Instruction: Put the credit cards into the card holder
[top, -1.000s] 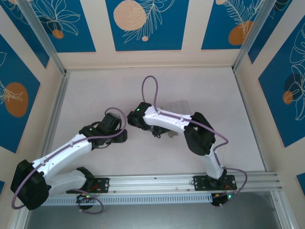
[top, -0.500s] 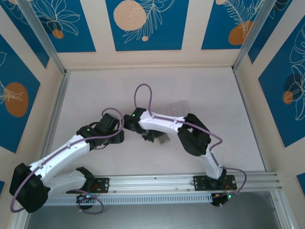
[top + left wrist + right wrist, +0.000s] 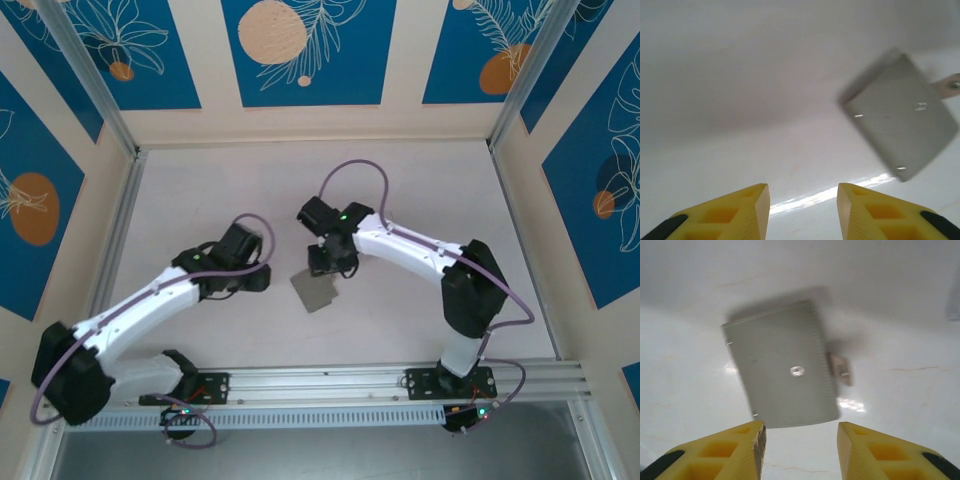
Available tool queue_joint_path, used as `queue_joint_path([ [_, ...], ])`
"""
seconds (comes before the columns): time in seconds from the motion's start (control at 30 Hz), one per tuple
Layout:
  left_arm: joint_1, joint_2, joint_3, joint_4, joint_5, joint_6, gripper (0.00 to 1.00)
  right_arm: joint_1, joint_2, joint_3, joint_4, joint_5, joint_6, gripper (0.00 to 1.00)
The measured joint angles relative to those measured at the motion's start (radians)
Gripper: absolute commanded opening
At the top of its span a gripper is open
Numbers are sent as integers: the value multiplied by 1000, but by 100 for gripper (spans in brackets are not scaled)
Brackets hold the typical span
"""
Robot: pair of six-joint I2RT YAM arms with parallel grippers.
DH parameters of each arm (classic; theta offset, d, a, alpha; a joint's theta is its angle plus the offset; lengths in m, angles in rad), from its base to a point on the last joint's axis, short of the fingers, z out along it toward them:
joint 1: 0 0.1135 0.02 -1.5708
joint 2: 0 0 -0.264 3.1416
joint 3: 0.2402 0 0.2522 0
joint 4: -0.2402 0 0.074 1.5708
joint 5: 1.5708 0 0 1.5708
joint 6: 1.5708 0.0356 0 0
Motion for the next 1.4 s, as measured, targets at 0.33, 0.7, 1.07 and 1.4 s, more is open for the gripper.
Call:
queue_joint_path([
  [0.33, -39, 359, 170, 178, 177, 12, 27, -105, 31, -108, 105, -100, -80, 37],
  [0.7, -88, 470, 177, 189, 211, 11, 26, -151, 75, -128, 177, -223, -133, 15],
  [1.07, -90, 504, 144, 208, 182, 11, 26, -151, 76, -140, 183, -259, -144, 1],
  [1.4, -97, 510, 144, 217, 175, 8, 25, -161, 83, -153, 232, -374, -119, 0],
])
